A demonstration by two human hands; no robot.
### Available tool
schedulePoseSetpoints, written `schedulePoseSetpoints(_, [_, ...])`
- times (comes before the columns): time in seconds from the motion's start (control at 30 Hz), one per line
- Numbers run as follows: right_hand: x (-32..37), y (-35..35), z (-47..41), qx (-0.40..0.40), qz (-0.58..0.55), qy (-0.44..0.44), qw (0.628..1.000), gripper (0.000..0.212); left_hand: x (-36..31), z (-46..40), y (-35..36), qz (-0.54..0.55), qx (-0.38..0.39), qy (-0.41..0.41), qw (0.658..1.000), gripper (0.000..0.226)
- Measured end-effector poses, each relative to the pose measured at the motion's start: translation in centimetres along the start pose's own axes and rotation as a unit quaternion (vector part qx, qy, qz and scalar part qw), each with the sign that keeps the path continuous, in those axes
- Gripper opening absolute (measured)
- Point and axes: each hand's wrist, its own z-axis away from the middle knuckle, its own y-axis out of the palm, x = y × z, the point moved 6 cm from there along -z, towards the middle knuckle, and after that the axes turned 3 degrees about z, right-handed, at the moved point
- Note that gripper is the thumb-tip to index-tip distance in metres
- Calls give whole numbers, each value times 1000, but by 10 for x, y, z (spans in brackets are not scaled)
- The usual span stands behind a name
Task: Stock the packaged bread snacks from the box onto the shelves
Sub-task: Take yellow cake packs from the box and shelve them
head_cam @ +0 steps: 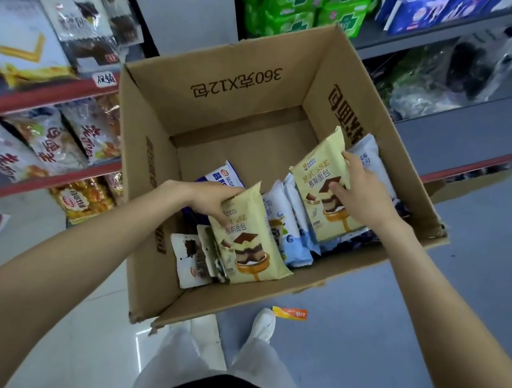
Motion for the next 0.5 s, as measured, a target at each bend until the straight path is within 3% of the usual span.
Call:
schedulePoseSetpoints(0.13, [5,-2,9,-41,-35,-34,998,62,-2,24,-7,111,-13,14,994,52])
schedulePoseSetpoints(0.27, [17,-3,22,-74,-53,-75,993,62,-8,40,-15,127,-115,24,985,31])
schedulePoseSetpoints(0.4, [23,-4,27,-91,-63,-81,991,59,-8,48,-7,107,-83,13,991,65])
schedulePoseSetpoints(0.5, [26,-6,26,-91,-88,-85,988,58,-3,51,-8,59,-82,-2,995,75])
